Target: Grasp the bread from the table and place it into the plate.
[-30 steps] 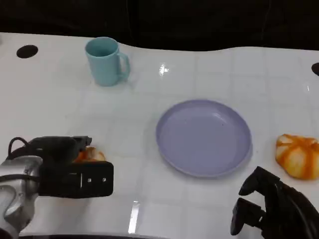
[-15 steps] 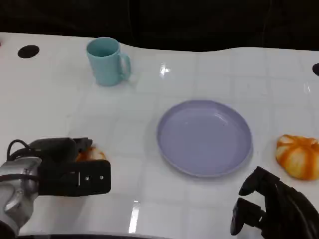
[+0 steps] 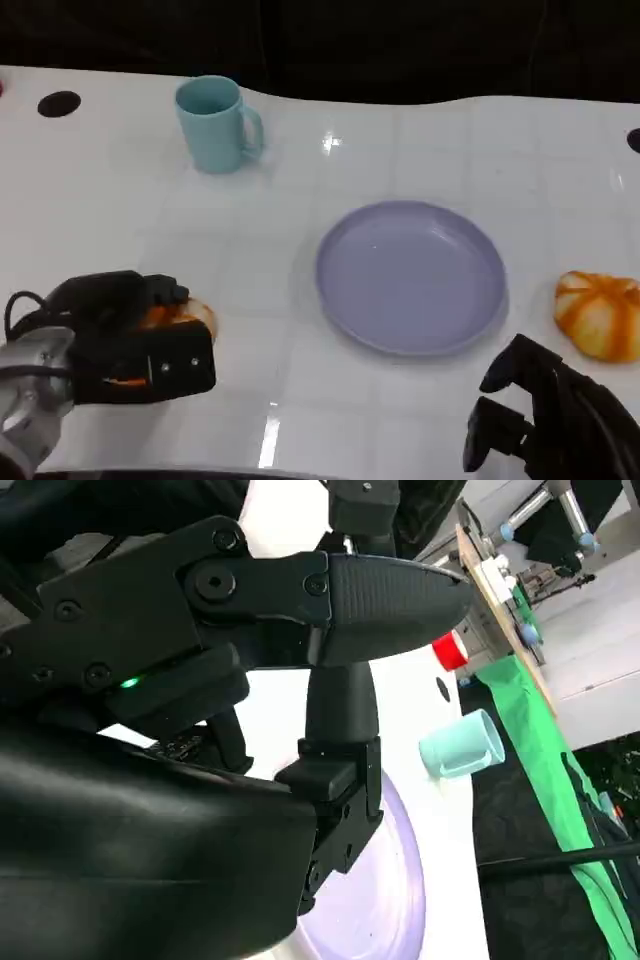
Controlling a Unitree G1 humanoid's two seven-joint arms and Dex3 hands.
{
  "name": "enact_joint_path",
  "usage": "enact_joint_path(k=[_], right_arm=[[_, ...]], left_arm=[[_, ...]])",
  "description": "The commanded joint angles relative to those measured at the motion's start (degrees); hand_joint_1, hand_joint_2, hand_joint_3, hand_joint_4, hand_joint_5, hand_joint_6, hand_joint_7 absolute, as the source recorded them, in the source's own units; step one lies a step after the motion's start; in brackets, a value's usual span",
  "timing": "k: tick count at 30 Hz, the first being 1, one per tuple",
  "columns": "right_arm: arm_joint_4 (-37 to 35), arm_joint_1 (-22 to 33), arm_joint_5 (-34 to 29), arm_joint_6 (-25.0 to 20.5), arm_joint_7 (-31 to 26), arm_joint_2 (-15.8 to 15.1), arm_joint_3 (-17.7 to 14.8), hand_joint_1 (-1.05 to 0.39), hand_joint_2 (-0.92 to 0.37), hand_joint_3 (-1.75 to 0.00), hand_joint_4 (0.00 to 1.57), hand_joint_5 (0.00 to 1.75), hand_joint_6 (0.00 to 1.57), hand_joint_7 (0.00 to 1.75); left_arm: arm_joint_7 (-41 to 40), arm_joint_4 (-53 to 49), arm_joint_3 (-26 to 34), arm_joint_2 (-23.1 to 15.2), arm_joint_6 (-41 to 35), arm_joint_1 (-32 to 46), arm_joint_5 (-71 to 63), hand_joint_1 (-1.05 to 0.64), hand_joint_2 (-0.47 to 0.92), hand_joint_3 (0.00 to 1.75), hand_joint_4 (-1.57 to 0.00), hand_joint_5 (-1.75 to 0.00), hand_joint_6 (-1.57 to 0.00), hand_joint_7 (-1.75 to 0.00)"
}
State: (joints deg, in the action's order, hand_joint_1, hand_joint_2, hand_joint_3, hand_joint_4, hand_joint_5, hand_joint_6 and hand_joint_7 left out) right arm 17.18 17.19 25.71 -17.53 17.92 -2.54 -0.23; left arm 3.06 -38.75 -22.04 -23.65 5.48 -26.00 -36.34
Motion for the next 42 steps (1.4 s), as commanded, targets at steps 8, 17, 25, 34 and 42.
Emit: enact_joint_path(k=[8,17,25,34,42], right_arm=[[0.3,-0.2,-0.1,0.5,0.2,-0.5,-0.4,-0.5,-0.92,-0.55,0.72,1.75,0.45,1.75],[0.0,-0.4,0.4,0.2,0.3,-0.4,-0.6,-0.52,-0.91,-0.53,0.73,1.75,0.46,1.75],[0.3,-0.3,0.0,0.1,0.1,-0.6,-0.4,-0.52,-0.92,-0.52,0.74,1.75,0.46,1.75],[0.0,-0.4,0.4,0.1,0.5,-0.6,-0.7,-0.51,-0.92,-0.53,0.74,1.75,0.46,1.75],[0.0,-0.3,0.3,0.3,0.4,-0.4,-0.5,-0.52,-0.92,-0.53,0.75,1.75,0.46,1.75]], left_arm=[[-10.8,-10.1,0.6,2.0,7.3,1.0,1.9,-0.24,0.71,0.92,-0.84,-1.68,-0.91,-1.3],[-20.1,-14.0,0.4,3.0,11.0,0.8,1.7,-0.32,0.88,0.62,-0.83,-1.75,-0.61,-1.75],[-22.0,-13.5,1.3,2.8,14.2,0.9,2.7,-0.3,0.85,0.69,-0.8,-1.75,-0.61,-1.75],[-19.5,-6.9,2.3,1.2,14.3,1.8,3.3,-0.32,0.92,0.38,-0.76,-1.75,-0.54,-1.75],[-13.7,0.7,4.4,0.7,11.4,2.9,5.3,-0.24,0.71,0.87,-0.82,-1.75,-0.66,-1.75]])
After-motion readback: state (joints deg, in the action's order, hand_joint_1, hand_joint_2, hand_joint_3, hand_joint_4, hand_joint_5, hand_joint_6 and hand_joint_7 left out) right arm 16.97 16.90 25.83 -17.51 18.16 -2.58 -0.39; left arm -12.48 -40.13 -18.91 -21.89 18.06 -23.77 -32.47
